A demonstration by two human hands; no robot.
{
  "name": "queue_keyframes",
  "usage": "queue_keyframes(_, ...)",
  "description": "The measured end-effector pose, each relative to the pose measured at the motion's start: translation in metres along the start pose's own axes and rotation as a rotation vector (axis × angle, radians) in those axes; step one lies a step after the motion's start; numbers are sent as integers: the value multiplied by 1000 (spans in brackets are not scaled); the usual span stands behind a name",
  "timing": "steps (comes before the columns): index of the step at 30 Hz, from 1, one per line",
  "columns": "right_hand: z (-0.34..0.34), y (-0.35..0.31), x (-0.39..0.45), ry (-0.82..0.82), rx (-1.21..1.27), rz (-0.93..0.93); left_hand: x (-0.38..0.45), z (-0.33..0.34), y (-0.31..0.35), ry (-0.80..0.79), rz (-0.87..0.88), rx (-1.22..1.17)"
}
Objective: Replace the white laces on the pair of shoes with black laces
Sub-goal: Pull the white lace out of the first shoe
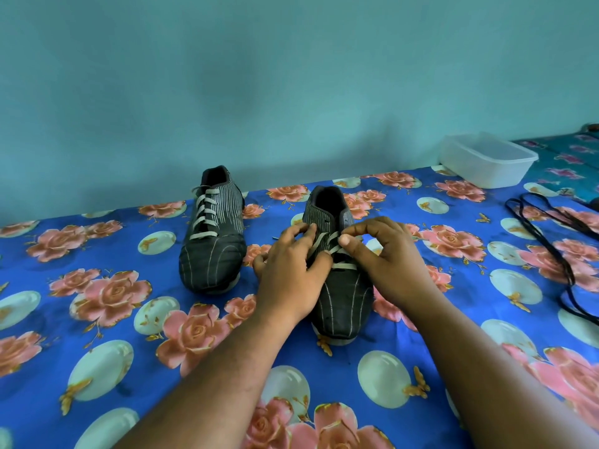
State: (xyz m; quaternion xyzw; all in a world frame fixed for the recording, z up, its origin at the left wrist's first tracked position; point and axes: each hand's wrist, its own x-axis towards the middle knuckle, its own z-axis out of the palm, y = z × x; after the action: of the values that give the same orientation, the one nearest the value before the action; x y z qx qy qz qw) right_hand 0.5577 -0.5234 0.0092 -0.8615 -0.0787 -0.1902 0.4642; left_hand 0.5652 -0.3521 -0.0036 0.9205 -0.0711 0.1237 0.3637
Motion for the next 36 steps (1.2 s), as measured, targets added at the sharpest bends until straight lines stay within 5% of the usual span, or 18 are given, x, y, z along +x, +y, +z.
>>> queue_keyframes(4, 1, 4, 2, 30, -31, -49, 0, 1, 0, 2, 5, -7)
queue_keyframes(12, -3, 2, 3, -75, 281, -34, -1, 0, 1, -7, 1, -38)
queue_keyframes(18, 0, 3, 2, 37, -187, -47, -1, 0, 0, -9, -2, -29)
queue_keyframes(21, 3, 4, 3, 63, -233, -91, -1, 0, 0, 1, 4, -45)
queue_keyframes(29, -9, -15, -3, 84, 473, -109, -1, 1, -2, -13, -6, -45)
queue_keyframes(36, 1, 10, 3, -42, 68, -74, -1, 1, -1, 0, -2, -46)
